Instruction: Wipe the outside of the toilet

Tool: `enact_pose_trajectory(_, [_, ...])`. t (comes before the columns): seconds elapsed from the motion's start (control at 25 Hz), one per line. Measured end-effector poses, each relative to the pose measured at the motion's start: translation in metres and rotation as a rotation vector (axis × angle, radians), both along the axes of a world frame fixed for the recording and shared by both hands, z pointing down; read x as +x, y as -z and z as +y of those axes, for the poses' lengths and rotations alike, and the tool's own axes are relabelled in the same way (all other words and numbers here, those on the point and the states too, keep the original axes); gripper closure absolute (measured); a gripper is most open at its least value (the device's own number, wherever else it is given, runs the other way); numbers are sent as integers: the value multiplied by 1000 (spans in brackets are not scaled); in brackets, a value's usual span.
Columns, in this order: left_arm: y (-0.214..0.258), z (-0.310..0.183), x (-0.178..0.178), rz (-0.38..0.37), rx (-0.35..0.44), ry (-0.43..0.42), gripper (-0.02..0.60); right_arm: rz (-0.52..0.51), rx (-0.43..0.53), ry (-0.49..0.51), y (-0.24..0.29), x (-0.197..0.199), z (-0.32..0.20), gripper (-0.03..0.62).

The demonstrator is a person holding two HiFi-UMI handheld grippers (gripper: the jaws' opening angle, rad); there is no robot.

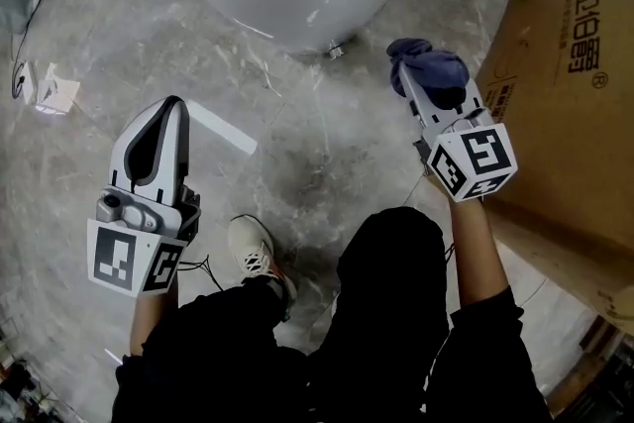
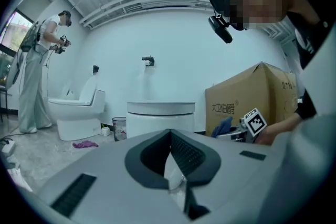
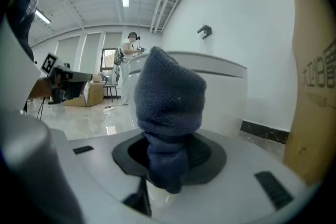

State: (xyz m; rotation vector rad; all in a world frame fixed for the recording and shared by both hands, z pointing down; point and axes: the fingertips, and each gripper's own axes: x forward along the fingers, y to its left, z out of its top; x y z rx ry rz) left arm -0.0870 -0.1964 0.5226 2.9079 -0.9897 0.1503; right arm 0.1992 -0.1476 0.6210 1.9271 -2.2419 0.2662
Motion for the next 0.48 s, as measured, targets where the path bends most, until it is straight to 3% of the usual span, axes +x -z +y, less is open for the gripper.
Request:
enact_pose_trajectory(0.28, [23, 0, -21, -35, 23, 32, 571, -7, 118, -45, 80, 2, 38, 473])
enact_pose_trajectory(0.48, [47, -12, -52, -20, 32, 112, 571, 14, 156, -91, 113, 13, 61, 473])
